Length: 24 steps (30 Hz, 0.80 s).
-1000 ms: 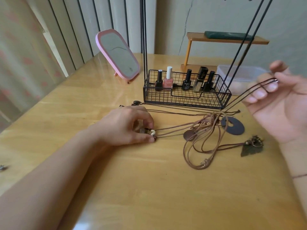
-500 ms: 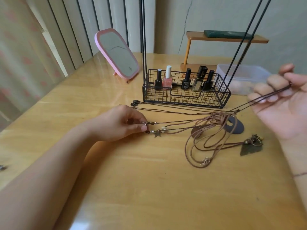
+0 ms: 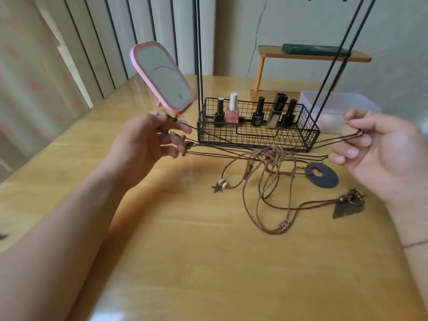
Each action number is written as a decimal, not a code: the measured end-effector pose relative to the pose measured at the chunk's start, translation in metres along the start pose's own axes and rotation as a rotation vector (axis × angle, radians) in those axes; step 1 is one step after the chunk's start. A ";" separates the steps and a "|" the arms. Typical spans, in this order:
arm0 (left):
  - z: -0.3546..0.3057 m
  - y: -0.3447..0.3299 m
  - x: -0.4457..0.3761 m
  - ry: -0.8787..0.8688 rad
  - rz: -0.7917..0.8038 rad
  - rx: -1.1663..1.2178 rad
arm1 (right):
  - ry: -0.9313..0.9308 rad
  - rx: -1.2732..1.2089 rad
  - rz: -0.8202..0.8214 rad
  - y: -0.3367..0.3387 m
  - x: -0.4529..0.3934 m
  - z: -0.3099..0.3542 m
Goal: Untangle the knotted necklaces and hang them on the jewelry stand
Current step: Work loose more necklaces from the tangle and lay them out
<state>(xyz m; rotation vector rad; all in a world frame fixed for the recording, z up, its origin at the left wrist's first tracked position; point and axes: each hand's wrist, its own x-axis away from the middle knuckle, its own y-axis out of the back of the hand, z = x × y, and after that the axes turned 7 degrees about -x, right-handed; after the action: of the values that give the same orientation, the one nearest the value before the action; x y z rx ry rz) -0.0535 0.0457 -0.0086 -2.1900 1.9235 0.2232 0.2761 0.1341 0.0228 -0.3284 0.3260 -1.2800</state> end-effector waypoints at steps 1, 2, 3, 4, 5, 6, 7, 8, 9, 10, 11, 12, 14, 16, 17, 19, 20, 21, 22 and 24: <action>-0.001 0.000 0.000 0.002 -0.001 0.050 | -0.011 0.010 0.024 -0.001 0.001 0.000; -0.003 -0.001 0.001 0.004 0.001 0.084 | -0.021 0.021 0.048 -0.002 0.001 0.000; -0.005 -0.002 0.003 0.010 -0.001 0.109 | -0.030 0.031 0.068 -0.003 0.002 0.000; -0.007 -0.003 0.004 0.018 -0.008 0.131 | -0.039 0.043 0.082 -0.004 0.002 0.000; -0.008 -0.003 0.005 0.021 -0.018 0.153 | -0.049 0.056 0.095 -0.004 0.003 0.000; -0.009 -0.003 0.006 0.021 -0.028 0.186 | -0.057 0.069 0.107 -0.004 0.003 0.000; -0.010 -0.003 0.006 0.019 -0.037 0.226 | -0.062 0.085 0.117 -0.004 0.003 0.000; -0.011 -0.003 0.006 0.022 -0.052 0.268 | -0.064 0.105 0.126 -0.005 0.004 0.000; -0.010 -0.002 0.006 0.030 -0.068 0.303 | -0.062 0.131 0.134 -0.005 0.004 -0.001; -0.011 -0.002 0.007 0.039 -0.079 0.337 | -0.055 0.167 0.138 -0.005 0.004 -0.001; -0.010 -0.001 0.007 0.040 -0.082 0.372 | -0.047 0.217 0.145 -0.005 0.005 -0.002; -0.010 -0.001 0.006 0.039 -0.081 0.409 | -0.040 0.275 0.160 -0.005 0.006 -0.002; -0.010 0.002 0.006 0.032 -0.074 0.480 | -0.045 0.402 0.219 -0.004 0.009 -0.004; -0.009 0.004 0.005 0.031 -0.080 0.554 | -0.065 0.542 0.295 -0.005 0.011 -0.005; -0.009 0.006 0.005 0.030 -0.086 0.585 | -0.070 0.622 0.333 -0.006 0.012 -0.005; -0.008 0.008 0.004 0.026 -0.101 0.635 | -0.083 0.780 0.408 -0.008 0.013 -0.007; -0.008 0.008 0.003 0.026 -0.112 0.651 | -0.094 0.840 0.439 -0.009 0.013 -0.008; -0.008 0.009 0.003 0.027 -0.129 0.659 | -0.104 0.869 0.453 -0.010 0.014 -0.009; -0.007 0.009 0.002 0.029 -0.146 0.662 | -0.108 0.875 0.455 -0.010 0.014 -0.010; -0.006 0.009 0.002 0.031 -0.167 0.673 | -0.095 0.862 0.444 -0.010 0.014 -0.012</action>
<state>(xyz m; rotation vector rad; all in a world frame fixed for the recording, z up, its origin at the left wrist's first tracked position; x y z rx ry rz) -0.0628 0.0414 -0.0040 -1.8672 1.5090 -0.4273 0.2659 0.1173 0.0156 0.4019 -0.2392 -0.8591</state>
